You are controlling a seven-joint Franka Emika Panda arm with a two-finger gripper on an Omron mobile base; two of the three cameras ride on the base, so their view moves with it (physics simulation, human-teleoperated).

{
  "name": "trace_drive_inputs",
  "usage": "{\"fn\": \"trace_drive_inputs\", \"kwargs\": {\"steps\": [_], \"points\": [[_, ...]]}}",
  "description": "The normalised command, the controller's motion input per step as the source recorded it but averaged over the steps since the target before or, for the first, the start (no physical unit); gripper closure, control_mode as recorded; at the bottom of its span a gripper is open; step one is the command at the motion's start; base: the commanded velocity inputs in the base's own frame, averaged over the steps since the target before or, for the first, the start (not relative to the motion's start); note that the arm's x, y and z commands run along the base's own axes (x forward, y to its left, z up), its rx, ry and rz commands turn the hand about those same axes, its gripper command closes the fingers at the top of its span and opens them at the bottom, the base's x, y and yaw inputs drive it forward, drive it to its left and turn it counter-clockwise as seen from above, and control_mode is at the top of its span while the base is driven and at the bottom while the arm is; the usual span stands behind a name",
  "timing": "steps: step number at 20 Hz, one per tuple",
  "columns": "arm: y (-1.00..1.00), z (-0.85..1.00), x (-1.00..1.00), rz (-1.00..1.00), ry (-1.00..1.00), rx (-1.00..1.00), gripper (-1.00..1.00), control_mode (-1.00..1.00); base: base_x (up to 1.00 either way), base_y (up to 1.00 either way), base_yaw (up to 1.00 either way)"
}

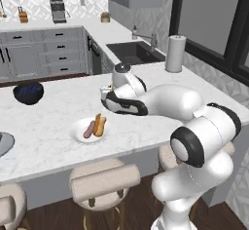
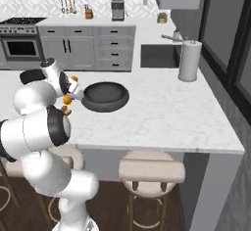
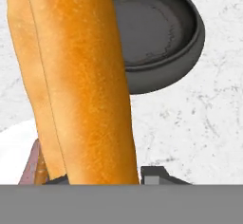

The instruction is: Place one bun and one sausage from the bowl on each plate.

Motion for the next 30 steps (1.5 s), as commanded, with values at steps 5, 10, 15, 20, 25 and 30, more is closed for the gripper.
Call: {"fn": "trace_drive_inputs", "kwargs": {"steps": [5,10,15,20,25,30], "points": [[0.0,0.0,0.0,0.0,0.0,0.0,1.0,1.0,-0.95,1.0,0.09],[0.0,0.0,0.0,0.0,0.0,0.0,1.0,1.0,-0.1,1.0,-0.01],[0.0,0.0,0.0,0.0,0.0,0.0,1.0,1.0,0.62,0.85,-0.11],[0.02,0.0,0.2,0.0,0.0,0.0,1.0,-1.0,0.73,0.28,-0.03],[0.79,-0.22,0.86,0.03,0.22,0.03,1.0,-1.0,0.0,0.0,0.0],[0.95,-0.45,0.13,0.21,0.37,0.06,1.0,-1.0,0.0,0.0,0.0]]}}
